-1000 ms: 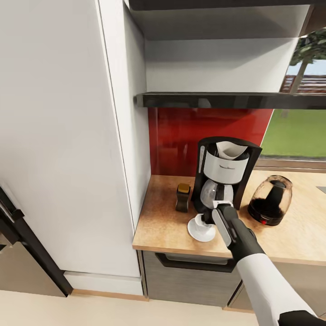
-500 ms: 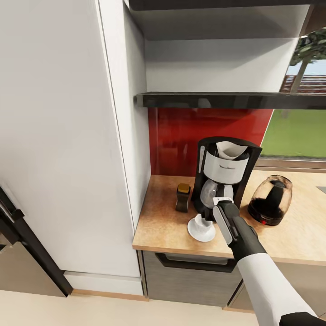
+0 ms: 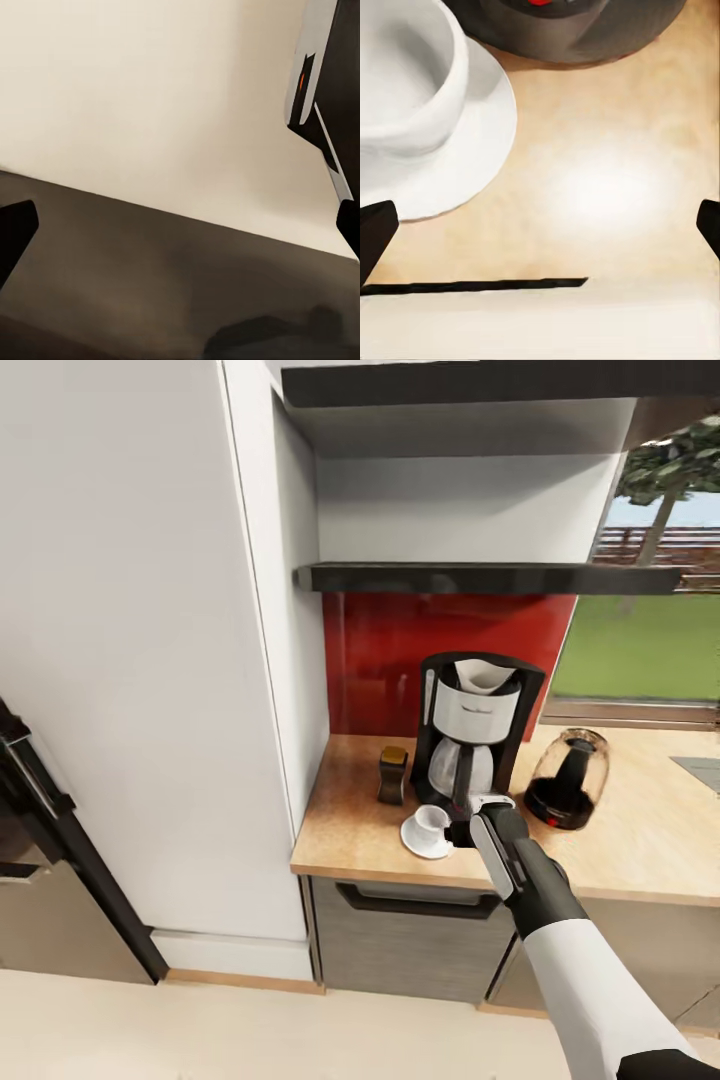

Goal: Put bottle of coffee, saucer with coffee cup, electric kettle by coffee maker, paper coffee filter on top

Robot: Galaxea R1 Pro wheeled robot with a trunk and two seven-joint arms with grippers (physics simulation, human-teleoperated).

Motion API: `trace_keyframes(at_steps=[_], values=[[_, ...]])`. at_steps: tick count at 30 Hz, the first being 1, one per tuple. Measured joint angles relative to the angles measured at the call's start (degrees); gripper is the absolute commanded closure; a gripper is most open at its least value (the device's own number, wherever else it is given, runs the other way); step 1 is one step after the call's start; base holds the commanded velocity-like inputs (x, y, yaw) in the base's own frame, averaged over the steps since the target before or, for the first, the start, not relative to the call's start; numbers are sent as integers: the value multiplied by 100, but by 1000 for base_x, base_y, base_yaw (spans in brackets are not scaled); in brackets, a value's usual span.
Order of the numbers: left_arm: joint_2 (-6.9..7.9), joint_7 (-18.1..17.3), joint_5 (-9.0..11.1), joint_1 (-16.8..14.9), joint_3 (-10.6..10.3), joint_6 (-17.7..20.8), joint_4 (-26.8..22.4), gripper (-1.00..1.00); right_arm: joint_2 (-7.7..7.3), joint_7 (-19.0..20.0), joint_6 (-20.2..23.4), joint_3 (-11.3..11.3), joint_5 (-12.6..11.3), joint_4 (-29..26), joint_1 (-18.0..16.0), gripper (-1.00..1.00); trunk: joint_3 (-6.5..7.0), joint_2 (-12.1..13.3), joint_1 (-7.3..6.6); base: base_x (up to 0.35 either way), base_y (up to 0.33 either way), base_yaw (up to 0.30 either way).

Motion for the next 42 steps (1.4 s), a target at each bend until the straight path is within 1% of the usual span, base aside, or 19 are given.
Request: trace_keyframes(at_steps=[9,19,25,30,35,38,42], values=[[0,0,11,0,3,0,0,-100,0,0,0,3,0,0,0,-100,0,0,0,-313,-120,0],[3,1,23,0,25,1,-41,-100,6,6,0,9,-13,61,0,-100,0,0,0,-314,-14,0],[-5,1,33,-7,35,-10,-83,-100,6,28,0,8,-27,343,9,-100,0,0,-3,-58,0,0],[-14,0,38,-8,37,-189,-84,-100,8,40,-11,7,-41,619,59,-100,0,-1,-3,-6,0,0],[-17,-1,43,-9,39,-291,-80,-100,10,43,-17,7,-45,683,205,-100,0,-1,-3,0,0,0],[-18,-1,43,-9,39,-303,-80,-100,42,39,-17,6,-48,747,284,-100,-1,0,-3,0,0,0],[-18,-5,40,-9,38,-306,-80,-100,78,38,-18,5,-48,1012,358,-100,-1,0,-3,0,0,0]])
